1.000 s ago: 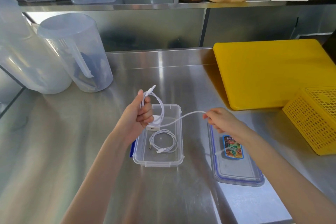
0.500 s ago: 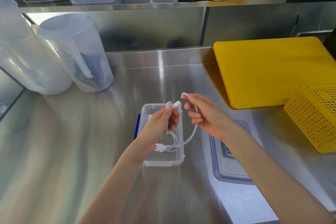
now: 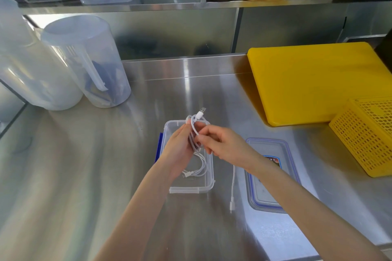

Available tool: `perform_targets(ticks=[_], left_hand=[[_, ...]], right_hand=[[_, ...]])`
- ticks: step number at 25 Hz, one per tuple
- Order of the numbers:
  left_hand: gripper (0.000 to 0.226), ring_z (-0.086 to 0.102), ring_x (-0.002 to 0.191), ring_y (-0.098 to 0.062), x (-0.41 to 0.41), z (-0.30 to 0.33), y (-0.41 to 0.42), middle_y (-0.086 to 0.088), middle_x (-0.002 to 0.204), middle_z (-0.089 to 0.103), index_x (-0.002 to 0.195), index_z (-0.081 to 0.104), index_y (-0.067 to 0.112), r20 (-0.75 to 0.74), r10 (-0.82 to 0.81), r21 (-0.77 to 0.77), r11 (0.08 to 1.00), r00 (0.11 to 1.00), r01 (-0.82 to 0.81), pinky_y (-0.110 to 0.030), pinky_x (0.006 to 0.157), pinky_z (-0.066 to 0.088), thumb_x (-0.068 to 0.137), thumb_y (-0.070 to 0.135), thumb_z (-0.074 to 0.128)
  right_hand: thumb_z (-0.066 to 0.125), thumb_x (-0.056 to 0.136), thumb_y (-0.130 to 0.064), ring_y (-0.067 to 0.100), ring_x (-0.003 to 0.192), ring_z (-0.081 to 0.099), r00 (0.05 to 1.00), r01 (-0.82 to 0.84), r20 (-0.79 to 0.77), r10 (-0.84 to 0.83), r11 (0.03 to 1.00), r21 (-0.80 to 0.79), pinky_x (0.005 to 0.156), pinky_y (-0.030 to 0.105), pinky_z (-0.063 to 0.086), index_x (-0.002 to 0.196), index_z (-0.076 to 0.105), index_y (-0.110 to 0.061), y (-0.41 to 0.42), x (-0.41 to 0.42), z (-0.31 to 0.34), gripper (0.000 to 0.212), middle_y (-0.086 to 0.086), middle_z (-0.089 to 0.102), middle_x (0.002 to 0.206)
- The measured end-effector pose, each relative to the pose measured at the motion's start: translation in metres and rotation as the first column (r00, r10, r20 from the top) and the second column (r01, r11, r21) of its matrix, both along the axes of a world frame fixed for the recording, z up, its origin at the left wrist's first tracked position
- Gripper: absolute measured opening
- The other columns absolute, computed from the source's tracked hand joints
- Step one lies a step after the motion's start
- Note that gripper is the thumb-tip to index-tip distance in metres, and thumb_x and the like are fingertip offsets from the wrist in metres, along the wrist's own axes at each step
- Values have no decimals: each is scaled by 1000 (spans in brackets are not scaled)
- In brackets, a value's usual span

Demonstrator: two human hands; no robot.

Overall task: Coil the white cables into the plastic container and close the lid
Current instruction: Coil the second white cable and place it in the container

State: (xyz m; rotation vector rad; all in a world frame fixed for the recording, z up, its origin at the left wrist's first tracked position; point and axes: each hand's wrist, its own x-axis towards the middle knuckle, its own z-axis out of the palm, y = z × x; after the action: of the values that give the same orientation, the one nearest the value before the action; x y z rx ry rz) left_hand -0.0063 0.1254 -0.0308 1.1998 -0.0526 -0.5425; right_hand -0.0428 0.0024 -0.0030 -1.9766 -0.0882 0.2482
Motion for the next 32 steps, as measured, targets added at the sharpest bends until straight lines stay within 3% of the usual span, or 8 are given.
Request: perform_targets(ticks=[4,8,12,15,19,22,28,32], left_hand=[[40,62,56,-5,6,11,6,6,59,61,68,51,16,-259,72,-272,952,963,-144,-17,51,49,98,31,29],[50,36,33,-5,20,16,25,7,38,36,52,47,17,-405,122,-446,839,906,-312,-13,41,37,97,32,31],[44,31,32,-6,22,18,34,8,37,31,57,44,19,-353,154,-420,855,923,-303,-11,39,33,95,37,35],[36,30,33,-5,15,20,29,11,39,31,64,42,19,-260,146,-327,917,954,-230,-10,40,34,96,31,35],[35,30,34,-4,8,25,21,12,40,31,66,46,18,-198,99,-289,945,975,-154,-10,43,32,97,30,34],[36,30,35,-3,-1,26,11,13,41,31,67,47,17,-152,45,-280,956,987,-87,-11,46,32,97,31,33],[34,32,42,-5,-17,29,2,12,44,30,67,48,16,-48,-16,-139,990,999,9,-18,57,35,95,31,35],[28,40,45,-6,-13,22,11,12,46,36,71,49,15,-9,-4,-89,996,1000,3,-15,55,46,95,23,38]], right_hand=[[48,91,-25,4,41,38,999,-50,-16,49,995,-88,49,18,32,66,62,-22,1,-1,-12,29,-13,53,39],[48,91,-28,2,47,44,985,-160,-85,151,980,-115,55,16,38,77,67,-21,-12,-8,-10,25,-10,56,49],[50,90,-32,8,85,46,996,-91,-38,83,903,-420,79,27,39,96,69,-22,-34,-11,-17,23,4,61,95],[50,89,-36,8,82,44,999,33,42,-13,844,-535,73,20,37,103,66,-22,-39,-12,-16,26,-3,46,86],[43,91,-11,5,75,61,969,159,-182,-165,986,-47,72,16,50,92,62,-17,-32,-7,-8,20,1,63,82],[45,90,-11,18,84,64,916,326,-368,-159,830,454,96,38,49,89,58,-4,-20,2,-6,14,17,57,92],[54,86,-8,13,65,60,884,466,-173,-433,843,269,75,35,53,105,55,-4,-3,7,-9,20,7,59,82],[50,89,-7,2,48,60,908,418,-166,-385,853,313,68,28,54,94,52,-11,-7,2,-8,6,4,58,71]])
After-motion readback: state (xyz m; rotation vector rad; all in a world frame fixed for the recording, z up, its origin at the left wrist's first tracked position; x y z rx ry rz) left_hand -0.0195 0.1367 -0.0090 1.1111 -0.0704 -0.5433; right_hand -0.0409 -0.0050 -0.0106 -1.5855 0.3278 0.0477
